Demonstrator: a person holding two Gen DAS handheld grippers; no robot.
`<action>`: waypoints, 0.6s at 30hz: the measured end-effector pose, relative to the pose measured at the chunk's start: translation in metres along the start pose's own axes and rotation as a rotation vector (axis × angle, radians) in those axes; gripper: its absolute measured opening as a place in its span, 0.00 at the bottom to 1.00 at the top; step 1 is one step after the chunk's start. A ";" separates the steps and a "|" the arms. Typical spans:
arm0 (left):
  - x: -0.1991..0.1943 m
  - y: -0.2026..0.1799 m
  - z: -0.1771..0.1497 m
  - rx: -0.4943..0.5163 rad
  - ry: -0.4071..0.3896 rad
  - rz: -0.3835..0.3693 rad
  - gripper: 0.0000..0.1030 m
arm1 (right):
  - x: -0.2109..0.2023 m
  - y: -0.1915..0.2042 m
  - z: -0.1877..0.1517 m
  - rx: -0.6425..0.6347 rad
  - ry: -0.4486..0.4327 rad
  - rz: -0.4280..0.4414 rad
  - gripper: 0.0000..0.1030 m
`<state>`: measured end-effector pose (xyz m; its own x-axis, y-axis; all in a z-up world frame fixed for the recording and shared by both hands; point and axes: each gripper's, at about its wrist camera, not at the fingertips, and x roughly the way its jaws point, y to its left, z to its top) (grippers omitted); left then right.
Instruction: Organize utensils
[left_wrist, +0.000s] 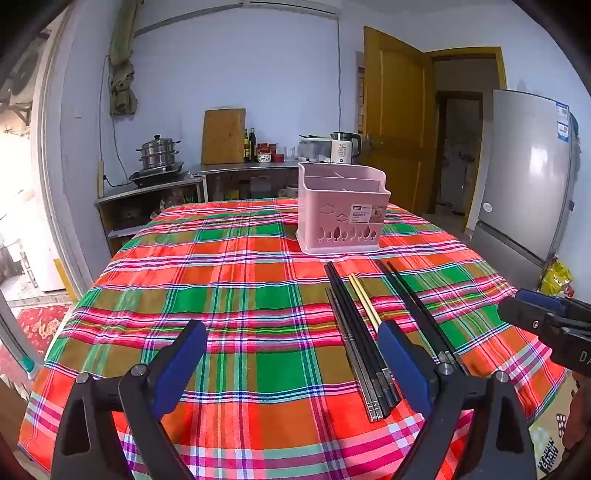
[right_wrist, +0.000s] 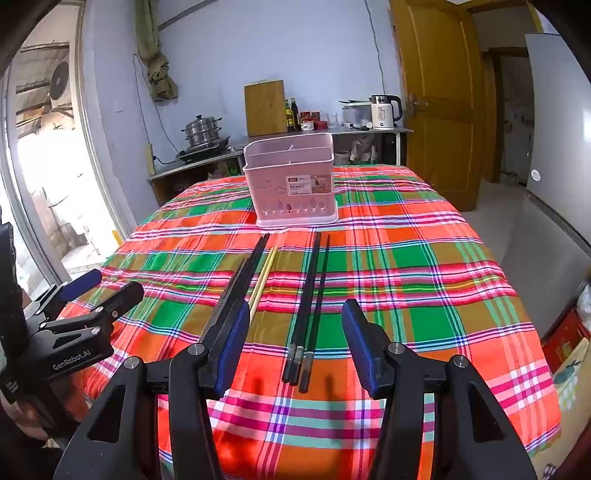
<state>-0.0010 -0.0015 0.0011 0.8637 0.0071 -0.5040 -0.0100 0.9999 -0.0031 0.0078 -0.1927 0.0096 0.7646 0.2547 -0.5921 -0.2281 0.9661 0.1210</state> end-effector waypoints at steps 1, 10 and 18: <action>-0.001 -0.002 0.000 0.006 -0.002 0.006 0.91 | 0.000 0.000 0.000 0.005 -0.001 0.007 0.51; -0.002 0.001 -0.002 -0.018 0.001 -0.014 0.91 | -0.001 0.001 -0.005 0.003 -0.004 0.007 0.51; -0.002 0.000 -0.001 -0.019 -0.002 -0.018 0.91 | -0.004 0.001 -0.001 0.006 -0.013 0.007 0.51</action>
<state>-0.0035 -0.0017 0.0012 0.8646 -0.0109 -0.5023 -0.0039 0.9996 -0.0284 0.0039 -0.1927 0.0107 0.7706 0.2620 -0.5810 -0.2301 0.9645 0.1298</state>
